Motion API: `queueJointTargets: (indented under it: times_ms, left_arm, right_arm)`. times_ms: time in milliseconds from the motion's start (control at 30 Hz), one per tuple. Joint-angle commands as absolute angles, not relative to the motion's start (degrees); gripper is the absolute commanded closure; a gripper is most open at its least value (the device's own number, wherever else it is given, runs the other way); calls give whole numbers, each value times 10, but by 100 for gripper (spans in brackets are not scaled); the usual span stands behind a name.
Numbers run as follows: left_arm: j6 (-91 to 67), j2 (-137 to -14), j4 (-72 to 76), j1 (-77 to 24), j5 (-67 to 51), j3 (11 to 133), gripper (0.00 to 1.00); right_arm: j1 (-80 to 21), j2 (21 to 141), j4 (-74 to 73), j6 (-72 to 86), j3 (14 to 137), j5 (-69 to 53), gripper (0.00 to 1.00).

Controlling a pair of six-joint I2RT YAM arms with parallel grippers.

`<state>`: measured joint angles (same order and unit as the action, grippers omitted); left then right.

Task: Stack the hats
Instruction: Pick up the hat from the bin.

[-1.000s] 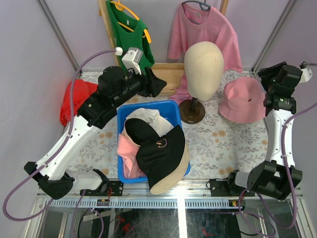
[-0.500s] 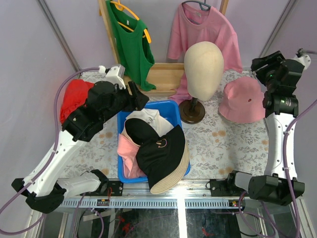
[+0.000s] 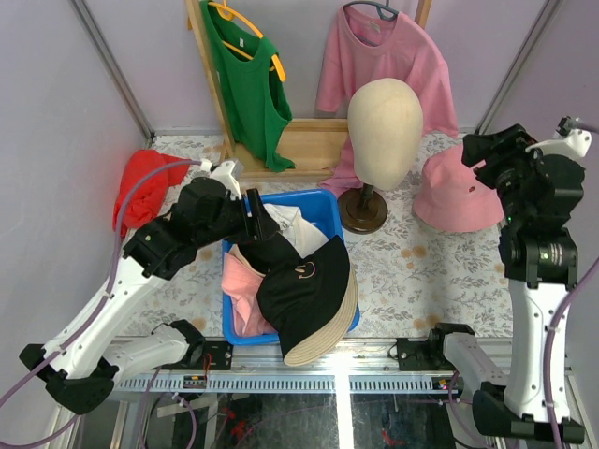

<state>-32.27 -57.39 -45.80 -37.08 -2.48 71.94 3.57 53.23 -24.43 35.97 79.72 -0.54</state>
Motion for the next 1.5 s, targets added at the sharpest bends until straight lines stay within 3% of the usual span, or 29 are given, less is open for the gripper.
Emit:
queueJointTargets:
  times_ms: [0,233,333,433,467,700,867,1467]
  left_arm:
    - [-337,-569,-486,-370,-63,689,40]
    - [-334,-604,-498,-377,-77,680,39]
    - [-330,-615,-504,-378,-77,673,39]
    - [-326,-626,-508,-378,-78,669,39]
    - [-323,-631,-511,-378,-80,668,38]
    - [-305,-677,-520,-378,-102,680,38]
    - [-297,-693,-534,-379,-115,681,38]
    - [-274,-727,-538,-391,-225,678,43]
  right_arm:
    - [34,513,-286,329,817,-9,34]
    - [34,533,-291,327,863,-30,31]
    - [34,558,-277,299,910,-42,20]
    - [34,581,-227,273,943,-65,2]
    - [34,583,-196,274,943,-75,0]
    - [34,527,48,372,833,-67,0]
    - [34,586,-39,339,922,-83,1]
    - [34,623,-70,313,943,-112,0]
